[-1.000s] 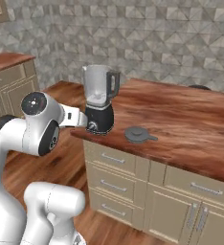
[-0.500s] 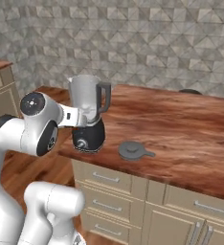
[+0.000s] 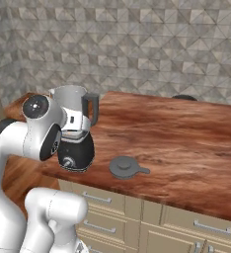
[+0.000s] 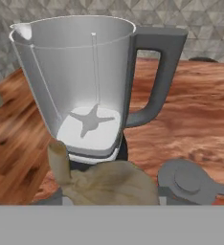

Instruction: Grab the garlic and lemon from the fridge, place them in the blender, close the lid, and turn on the blender to create a marinade.

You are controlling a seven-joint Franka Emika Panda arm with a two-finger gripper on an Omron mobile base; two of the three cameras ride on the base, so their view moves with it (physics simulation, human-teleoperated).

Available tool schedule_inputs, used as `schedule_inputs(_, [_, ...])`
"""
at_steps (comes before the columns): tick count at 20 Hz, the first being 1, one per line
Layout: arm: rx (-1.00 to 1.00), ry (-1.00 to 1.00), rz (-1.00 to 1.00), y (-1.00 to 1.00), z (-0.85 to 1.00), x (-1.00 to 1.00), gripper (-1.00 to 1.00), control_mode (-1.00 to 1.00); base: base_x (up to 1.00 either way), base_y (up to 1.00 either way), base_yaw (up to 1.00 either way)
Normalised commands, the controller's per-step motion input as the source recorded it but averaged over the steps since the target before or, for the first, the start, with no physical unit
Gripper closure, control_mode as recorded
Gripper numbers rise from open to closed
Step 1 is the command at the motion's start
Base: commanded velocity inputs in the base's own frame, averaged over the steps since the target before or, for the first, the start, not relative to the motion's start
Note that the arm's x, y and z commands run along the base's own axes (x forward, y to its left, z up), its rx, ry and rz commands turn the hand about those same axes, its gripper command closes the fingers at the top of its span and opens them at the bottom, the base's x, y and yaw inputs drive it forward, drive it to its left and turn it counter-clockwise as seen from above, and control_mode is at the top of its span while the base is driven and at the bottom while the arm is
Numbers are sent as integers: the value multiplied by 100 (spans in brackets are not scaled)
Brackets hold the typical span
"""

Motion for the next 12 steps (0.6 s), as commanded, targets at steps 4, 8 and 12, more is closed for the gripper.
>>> schedule_inputs(4, [0, -3, -3, 11, 50, 0, 100, -100, 0, 0, 0])
schedule_inputs(8, [0, 0, -1, 14, 70, 8, 100, -100, 0, 0, 0])
schedule_inputs(12, [0, 0, 0, 24, 64, 31, 100, -100, 0, 0, 0])
